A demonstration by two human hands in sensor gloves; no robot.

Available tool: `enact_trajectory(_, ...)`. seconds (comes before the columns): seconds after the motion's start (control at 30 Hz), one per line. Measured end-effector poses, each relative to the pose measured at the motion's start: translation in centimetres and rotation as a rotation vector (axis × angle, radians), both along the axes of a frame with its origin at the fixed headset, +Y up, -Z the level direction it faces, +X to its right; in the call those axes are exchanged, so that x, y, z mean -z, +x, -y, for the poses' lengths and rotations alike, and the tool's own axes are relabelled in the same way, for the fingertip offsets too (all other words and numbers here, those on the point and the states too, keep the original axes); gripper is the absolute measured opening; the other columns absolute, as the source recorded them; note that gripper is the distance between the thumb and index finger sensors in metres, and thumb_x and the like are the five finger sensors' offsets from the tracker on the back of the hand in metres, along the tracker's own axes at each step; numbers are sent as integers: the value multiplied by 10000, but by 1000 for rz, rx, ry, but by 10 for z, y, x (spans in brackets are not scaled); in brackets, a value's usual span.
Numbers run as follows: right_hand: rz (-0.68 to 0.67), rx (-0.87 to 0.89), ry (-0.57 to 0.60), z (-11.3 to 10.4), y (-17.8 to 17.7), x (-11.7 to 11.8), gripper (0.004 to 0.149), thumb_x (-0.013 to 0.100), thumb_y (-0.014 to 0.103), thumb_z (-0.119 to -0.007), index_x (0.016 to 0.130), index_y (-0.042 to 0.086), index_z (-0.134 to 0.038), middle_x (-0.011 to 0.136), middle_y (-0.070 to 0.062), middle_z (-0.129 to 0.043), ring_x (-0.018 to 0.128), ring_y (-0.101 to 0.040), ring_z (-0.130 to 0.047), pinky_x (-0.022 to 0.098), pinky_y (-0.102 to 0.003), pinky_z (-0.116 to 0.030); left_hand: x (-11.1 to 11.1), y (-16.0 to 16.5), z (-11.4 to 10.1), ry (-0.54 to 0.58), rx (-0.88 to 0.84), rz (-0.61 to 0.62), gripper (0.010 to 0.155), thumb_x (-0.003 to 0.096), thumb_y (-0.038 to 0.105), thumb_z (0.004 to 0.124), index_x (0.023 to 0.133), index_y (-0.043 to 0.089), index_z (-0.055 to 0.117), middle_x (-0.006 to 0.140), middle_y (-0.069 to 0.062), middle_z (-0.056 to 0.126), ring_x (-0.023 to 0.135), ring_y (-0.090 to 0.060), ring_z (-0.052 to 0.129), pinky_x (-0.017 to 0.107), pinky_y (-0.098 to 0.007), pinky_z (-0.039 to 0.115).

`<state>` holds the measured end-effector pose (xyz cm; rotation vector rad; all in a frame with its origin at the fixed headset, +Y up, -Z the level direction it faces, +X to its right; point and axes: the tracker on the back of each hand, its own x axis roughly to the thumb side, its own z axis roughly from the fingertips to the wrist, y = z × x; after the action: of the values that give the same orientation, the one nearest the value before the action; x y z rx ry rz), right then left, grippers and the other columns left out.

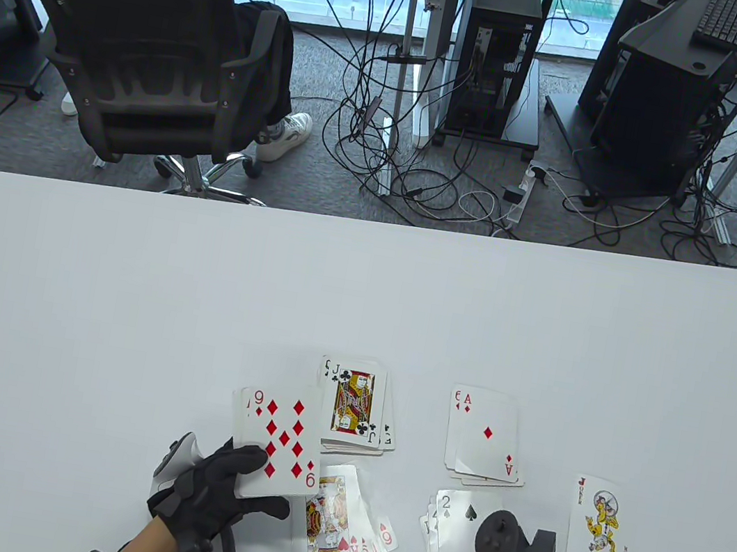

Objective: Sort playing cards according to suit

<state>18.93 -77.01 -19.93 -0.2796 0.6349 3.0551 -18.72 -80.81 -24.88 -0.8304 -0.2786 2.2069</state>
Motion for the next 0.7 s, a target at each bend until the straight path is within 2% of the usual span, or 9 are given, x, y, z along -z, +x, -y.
enact_trajectory(0.2,-23,-67,-3,-2,-3,0,497,521,300,-672,715,-149,-759,323,-97,-941,244,-289,-995,224,-482,-856,0,0,1,0,-1,3,493,620,393,626,1072,342,436,1121,42,576,987,-286,733,575,-412,818)
enact_trajectory(0.3,-82,-143,10,-16,-10,6,545,520,353,-692,734,-145,-750,336,-91,-939,257,-284,-995,234,-477,-858,0,0,1,0,1,5,492,621,393,624,1073,342,435,1124,42,571,990,-288,728,578,-413,816)
enact_trajectory(0.37,-103,-119,53,-29,-18,11,550,522,357,-689,740,-146,-746,343,-91,-939,264,-284,-995,239,-477,-858,0,0,1,-2,0,5,493,621,394,623,1073,343,432,1125,42,569,992,-287,726,580,-414,814)
enact_trajectory(0.43,-130,-31,126,-46,-33,16,553,524,353,-687,744,-151,-743,347,-96,-939,269,-289,-995,241,-480,-857,0,0,1,-3,-4,6,494,621,394,623,1073,343,432,1126,44,568,993,-288,724,581,-414,813)
enact_trajectory(0.57,-226,271,404,-77,-77,23,553,533,338,-671,752,-165,-736,360,-112,-942,280,-305,-995,246,-491,-854,0,1,0,4,-14,15,494,621,393,623,1074,344,430,1128,44,564,996,-288,720,584,-416,811)
enact_trajectory(0.63,-256,395,502,-83,-100,24,563,538,341,-658,764,-170,-726,378,-125,-942,298,-320,-992,257,-502,-849,0,2,-1,9,-20,17,495,621,392,622,1074,345,429,1129,44,562,998,-289,716,586,-418,808)
enact_trajectory(0.7,-299,466,551,-84,-120,26,576,543,354,-641,780,-167,-713,399,-128,-940,319,-323,-990,272,-503,-848,0,2,-2,16,-22,20,494,621,392,622,1073,346,431,1129,45,561,998,-289,716,587,-418,808)
